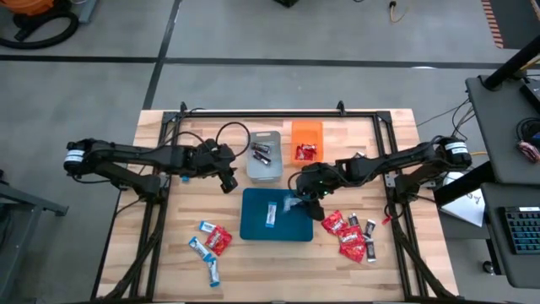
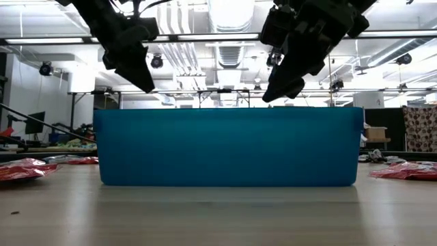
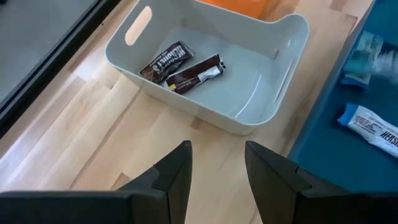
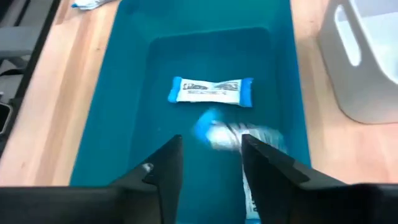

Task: Sort candy
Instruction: Put the white chocolate bar into the blue bin, then put the red chocolate into the orange bin

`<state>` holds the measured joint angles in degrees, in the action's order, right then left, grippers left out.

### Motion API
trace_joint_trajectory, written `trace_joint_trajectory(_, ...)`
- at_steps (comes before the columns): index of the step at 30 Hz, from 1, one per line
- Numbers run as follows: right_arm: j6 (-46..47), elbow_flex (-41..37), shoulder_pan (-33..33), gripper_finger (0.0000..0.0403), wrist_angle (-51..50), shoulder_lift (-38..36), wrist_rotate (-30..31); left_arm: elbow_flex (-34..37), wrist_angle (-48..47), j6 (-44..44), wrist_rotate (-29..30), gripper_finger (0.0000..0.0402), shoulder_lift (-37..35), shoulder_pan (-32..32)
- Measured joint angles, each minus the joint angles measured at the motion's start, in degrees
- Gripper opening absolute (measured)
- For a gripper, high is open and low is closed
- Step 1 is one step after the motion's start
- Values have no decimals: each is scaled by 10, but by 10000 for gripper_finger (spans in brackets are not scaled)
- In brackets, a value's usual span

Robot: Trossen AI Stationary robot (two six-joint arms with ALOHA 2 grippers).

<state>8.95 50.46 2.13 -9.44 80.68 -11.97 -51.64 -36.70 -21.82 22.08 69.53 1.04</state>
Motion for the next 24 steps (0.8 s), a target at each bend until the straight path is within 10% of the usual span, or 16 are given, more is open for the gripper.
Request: trace_joint_trajectory(24,-43,0,-2,196,-45,-81,30,0,-188,-212,41,189,187,62)
